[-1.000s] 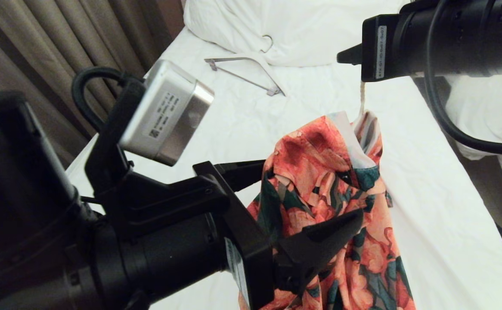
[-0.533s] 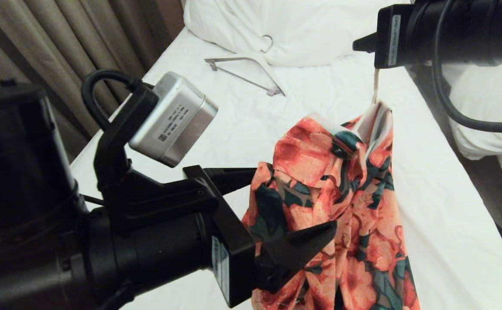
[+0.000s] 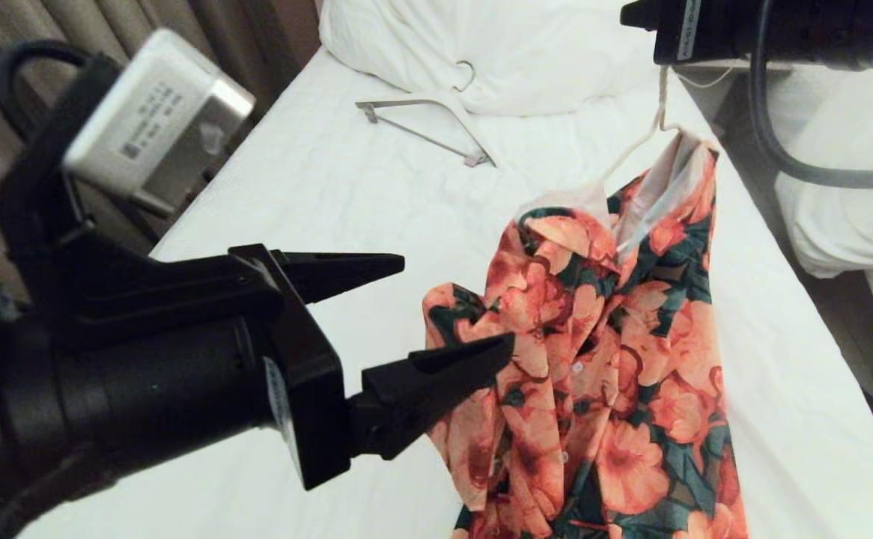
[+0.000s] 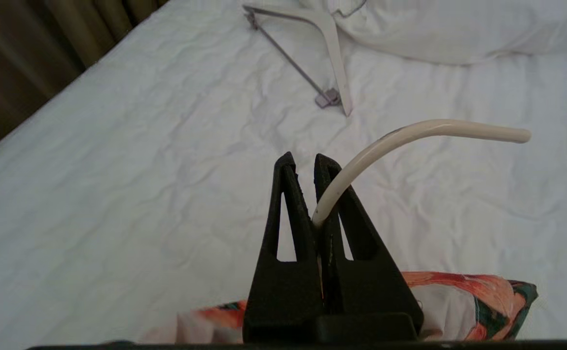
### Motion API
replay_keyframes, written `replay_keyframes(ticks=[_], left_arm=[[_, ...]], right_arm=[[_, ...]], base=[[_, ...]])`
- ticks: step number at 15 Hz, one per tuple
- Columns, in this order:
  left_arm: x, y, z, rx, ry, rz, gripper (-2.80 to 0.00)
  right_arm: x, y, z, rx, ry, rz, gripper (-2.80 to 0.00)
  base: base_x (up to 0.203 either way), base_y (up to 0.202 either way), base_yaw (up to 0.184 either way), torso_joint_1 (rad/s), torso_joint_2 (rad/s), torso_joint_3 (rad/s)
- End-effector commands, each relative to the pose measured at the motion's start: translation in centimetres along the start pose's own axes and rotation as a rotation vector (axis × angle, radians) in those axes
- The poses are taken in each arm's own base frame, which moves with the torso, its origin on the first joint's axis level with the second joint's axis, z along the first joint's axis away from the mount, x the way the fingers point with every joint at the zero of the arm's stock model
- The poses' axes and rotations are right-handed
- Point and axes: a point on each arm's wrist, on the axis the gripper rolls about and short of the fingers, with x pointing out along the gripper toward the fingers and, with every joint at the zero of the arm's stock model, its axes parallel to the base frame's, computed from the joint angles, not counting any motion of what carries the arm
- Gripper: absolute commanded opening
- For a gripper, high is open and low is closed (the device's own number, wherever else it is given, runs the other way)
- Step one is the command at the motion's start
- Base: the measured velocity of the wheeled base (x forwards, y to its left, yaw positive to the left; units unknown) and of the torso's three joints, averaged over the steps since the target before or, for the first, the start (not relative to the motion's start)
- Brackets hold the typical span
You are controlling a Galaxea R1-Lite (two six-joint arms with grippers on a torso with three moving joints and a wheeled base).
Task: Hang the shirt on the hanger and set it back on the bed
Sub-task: Take the clothes hanger out of the clothes
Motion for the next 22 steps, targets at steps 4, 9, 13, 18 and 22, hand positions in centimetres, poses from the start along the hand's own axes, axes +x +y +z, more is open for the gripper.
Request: replay_keyframes(ticks=[4, 9, 13, 18, 22], left_arm=[[-3.7, 1.7, 2.7, -0.016, -0.112, 0.074, -2.8], [-5.1, 2.5, 3.4, -0.022, -0.138, 0.12, -2.8], [-4.6, 3.5, 3.5, -0.023, -0.129, 0.162, -2.8], [-4.4, 3.8, 3.3, -0.021, -0.12, 0.142, -2.8], [-4.1, 3.8, 3.0, -0.021, -0.109, 0.136, -2.8]], right_arm=[[0.0, -0.3, 0.5, -0.002, -0.027, -0.014, -2.8], [0.5, -0.2, 0.5, -0.013, -0.03, -0.016, -2.8], [1.1, 0.2, -0.2, -0.02, -0.006, -0.008, -2.8], [0.9, 0.1, 0.1, -0.039, -0.02, -0.01, -2.8], [1.2, 0.0, 1.3, -0.09, -0.152, -0.035, -2.8]], base=[[0.0, 0.0, 0.0, 0.0, 0.0, 0.0], [0.0, 0.0, 0.0, 0.0, 0.0, 0.0], [0.0, 0.0, 0.0, 0.0, 0.0, 0.0], [0.0, 0.0, 0.0, 0.042, -0.21, -0.169], [0.0, 0.0, 0.0, 0.12, -0.48, -0.353]])
